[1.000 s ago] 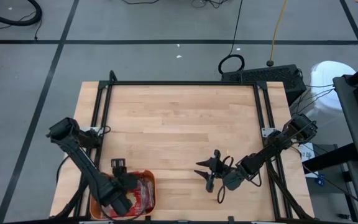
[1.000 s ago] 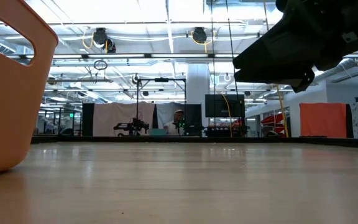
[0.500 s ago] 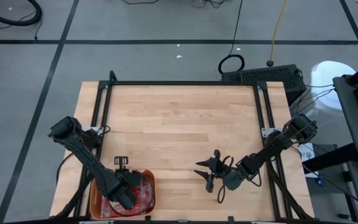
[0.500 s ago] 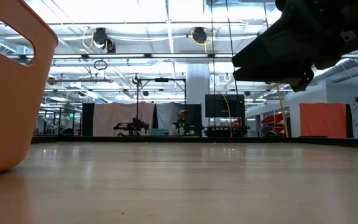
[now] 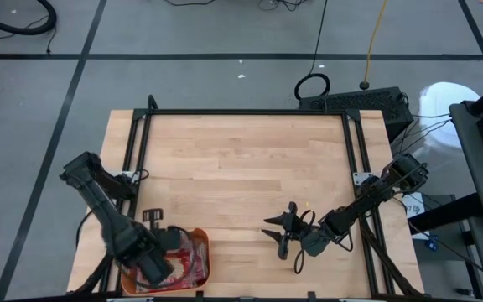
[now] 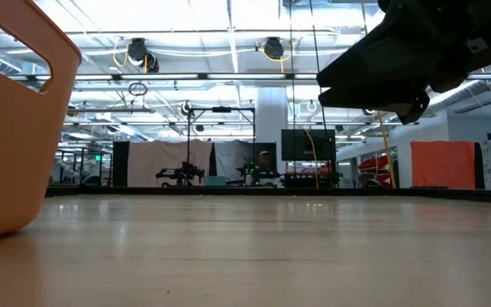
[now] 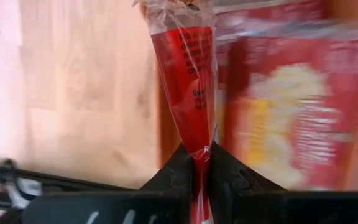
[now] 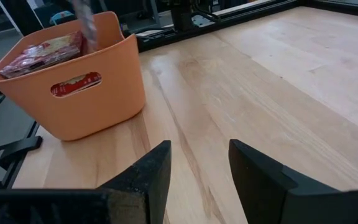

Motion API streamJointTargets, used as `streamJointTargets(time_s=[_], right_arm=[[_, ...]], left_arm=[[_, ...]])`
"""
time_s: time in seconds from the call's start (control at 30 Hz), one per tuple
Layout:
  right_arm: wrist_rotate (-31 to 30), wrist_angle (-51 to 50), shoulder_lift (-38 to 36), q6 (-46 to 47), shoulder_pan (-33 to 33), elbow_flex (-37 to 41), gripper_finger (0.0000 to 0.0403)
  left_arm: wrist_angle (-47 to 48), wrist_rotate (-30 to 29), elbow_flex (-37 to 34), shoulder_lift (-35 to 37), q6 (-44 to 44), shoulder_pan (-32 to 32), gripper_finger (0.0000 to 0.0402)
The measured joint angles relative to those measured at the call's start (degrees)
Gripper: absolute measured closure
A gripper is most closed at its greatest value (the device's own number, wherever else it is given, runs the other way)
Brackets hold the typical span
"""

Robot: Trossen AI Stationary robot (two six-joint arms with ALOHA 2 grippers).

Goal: Sort popcorn bags into baskets
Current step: Put the popcorn bag into the orange bin

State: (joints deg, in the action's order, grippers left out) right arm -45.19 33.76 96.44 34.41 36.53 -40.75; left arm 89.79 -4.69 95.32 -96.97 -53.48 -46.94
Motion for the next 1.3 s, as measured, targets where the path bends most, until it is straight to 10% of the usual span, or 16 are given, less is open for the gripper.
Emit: streamJointTargets(time_s=[0.77, 1.3], right_arm=[[-1.31, 0.72, 0.00, -2.53, 0.00, -0.02, 0.0250], [-1.29, 0.72, 0.00, -2.48, -0.20, -0.02, 0.0250]], left_arm=[[0.36, -3.89, 7.76, -5.45, -12.22, -9.39, 0.0367], [0.23, -5.61, 7.70, -3.11, -5.64, -7.26, 0.0377]])
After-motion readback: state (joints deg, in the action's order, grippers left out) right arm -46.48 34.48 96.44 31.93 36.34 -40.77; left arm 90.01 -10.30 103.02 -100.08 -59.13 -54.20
